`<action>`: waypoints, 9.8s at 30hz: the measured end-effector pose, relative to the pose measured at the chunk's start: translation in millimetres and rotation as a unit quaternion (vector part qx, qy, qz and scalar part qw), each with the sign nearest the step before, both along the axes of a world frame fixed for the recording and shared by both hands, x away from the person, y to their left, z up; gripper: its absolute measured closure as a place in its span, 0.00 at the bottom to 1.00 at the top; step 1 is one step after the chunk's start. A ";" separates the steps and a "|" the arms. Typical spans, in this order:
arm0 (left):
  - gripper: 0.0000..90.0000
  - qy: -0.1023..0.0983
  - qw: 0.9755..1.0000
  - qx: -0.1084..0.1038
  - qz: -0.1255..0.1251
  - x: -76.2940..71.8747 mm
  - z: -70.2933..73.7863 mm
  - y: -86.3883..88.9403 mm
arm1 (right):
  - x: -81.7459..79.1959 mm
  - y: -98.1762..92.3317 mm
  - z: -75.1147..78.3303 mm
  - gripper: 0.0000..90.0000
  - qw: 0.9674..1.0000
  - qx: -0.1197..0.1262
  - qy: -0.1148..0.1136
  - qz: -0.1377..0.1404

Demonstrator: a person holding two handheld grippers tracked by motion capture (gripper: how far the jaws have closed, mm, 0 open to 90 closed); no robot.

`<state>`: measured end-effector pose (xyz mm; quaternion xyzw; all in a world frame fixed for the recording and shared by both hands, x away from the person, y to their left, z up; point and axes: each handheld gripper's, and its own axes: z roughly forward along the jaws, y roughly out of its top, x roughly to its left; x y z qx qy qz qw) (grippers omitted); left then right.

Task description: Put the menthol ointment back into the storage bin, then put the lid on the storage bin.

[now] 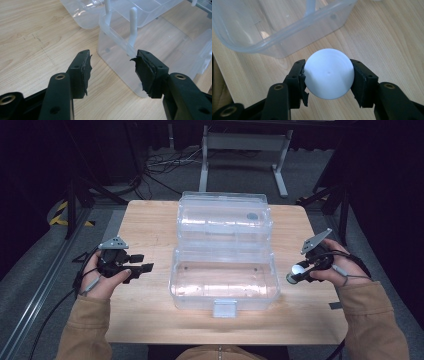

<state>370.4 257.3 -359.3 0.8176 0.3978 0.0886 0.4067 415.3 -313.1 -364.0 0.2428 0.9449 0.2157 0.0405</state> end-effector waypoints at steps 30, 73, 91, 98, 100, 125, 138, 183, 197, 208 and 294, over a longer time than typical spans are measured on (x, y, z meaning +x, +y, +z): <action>0.52 0.003 1.000 -0.001 -0.002 0.5 -1.1 -1.1 | -12.7 35.0 48.1 0.56 0.997 0.000 -0.011 0.083; 0.52 0.003 1.000 0.000 -0.003 0.2 -0.8 -0.7 | -12.7 91.7 41.6 0.56 0.987 -0.008 0.002 0.163; 0.52 -0.001 1.000 0.002 -0.004 0.7 -0.8 -0.5 | -8.9 101.6 18.8 0.56 0.982 -0.033 0.022 0.186; 0.52 -0.001 1.000 0.002 -0.004 0.7 -0.9 -0.6 | -9.0 104.5 11.2 0.56 0.981 -0.039 0.031 0.189; 0.52 0.000 1.000 0.002 -0.004 0.7 -0.9 -0.6 | -8.8 105.8 8.7 0.56 0.980 -0.042 0.032 0.189; 0.52 0.003 1.000 -0.001 -0.003 1.2 -2.4 -1.0 | -5.0 120.0 -17.0 0.56 0.975 -0.071 0.055 0.202; 0.52 0.003 1.000 -0.002 -0.003 1.5 -2.8 -0.9 | -2.8 124.7 -28.3 0.56 0.972 -0.085 0.072 0.206; 0.52 0.001 1.000 -0.001 -0.004 1.4 -2.4 -0.5 | -4.3 129.8 -43.0 0.56 0.966 -0.122 0.090 0.210; 0.52 0.001 1.000 0.002 -0.005 1.4 -2.1 0.1 | -4.4 129.4 -43.3 0.55 0.965 -0.129 0.090 0.209; 0.52 0.001 1.000 0.002 -0.005 2.1 -2.5 -1.0 | -4.5 127.1 -42.7 0.52 0.969 -0.117 0.088 0.201; 0.51 0.006 0.999 0.005 -0.035 -19.5 -3.4 -7.7 | 56.3 135.1 73.1 0.58 0.977 0.182 -0.113 0.021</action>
